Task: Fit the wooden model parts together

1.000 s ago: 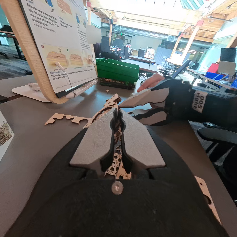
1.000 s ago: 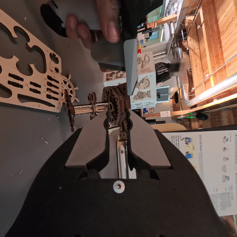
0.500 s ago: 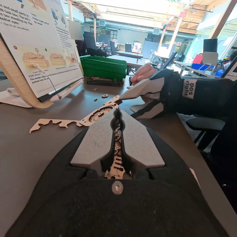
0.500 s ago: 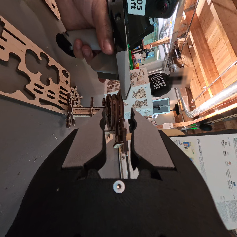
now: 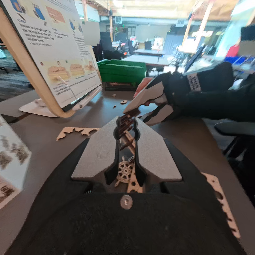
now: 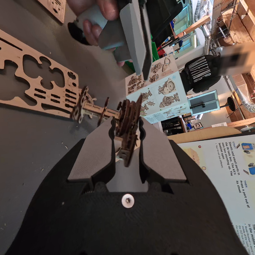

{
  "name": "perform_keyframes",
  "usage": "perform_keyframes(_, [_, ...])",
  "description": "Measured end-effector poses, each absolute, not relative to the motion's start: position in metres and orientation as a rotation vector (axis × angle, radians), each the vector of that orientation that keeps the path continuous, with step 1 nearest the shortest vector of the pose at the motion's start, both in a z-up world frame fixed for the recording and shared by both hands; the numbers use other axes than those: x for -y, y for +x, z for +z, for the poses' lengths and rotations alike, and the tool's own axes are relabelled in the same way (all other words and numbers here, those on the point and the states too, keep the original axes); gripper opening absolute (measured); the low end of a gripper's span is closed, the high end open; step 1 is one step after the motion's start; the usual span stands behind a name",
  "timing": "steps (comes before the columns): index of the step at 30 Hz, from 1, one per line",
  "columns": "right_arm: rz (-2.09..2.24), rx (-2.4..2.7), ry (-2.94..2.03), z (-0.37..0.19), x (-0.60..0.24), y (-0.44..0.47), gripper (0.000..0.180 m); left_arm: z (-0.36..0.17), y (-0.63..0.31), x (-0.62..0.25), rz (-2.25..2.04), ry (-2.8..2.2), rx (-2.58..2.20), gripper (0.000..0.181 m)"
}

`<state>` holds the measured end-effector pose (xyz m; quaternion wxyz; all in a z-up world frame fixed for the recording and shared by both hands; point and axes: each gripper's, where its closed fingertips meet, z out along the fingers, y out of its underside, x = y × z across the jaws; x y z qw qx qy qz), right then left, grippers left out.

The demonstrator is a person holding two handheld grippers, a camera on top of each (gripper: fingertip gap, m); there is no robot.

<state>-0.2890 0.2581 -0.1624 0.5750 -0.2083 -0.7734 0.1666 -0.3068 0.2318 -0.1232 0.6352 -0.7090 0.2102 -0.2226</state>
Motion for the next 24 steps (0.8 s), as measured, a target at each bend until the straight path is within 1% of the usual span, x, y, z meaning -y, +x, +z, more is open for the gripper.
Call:
perform_keyframes(2, [0.397, 1.818, -0.485, -0.164, -0.258, -0.289, 0.03, -0.13, -0.315, -0.23, -0.35, -1.665, -0.544, 0.018])
perform_keyframes(6, [0.394, 1.844, -0.497, -0.172, -0.26, -0.289, 0.024, -0.148, -0.316, -0.234, -0.115, -1.703, -0.666, 0.016])
perform_keyframes(11, [0.39, 1.883, -0.491, -0.184, -0.26, -0.288, 0.017, -0.181, -0.308, -0.241, -0.042, -1.788, -0.763, 0.018])
perform_keyframes(14, [0.422, 1.884, -0.519, -0.186, -0.262, -0.286, 0.02, -0.192, -0.312, -0.243, -0.014, -1.835, -0.765, 0.019])
perform_keyframes(20, [0.643, 1.839, -0.692, -0.172, -0.267, -0.276, 0.022, -0.192, -0.317, -0.249, -0.083, -1.859, -0.659, 0.025])
perform_keyframes(24, [0.64, 1.828, -0.701, -0.168, -0.273, -0.27, 0.026, -0.183, -0.314, -0.256, -0.073, -1.801, -0.665, 0.028])
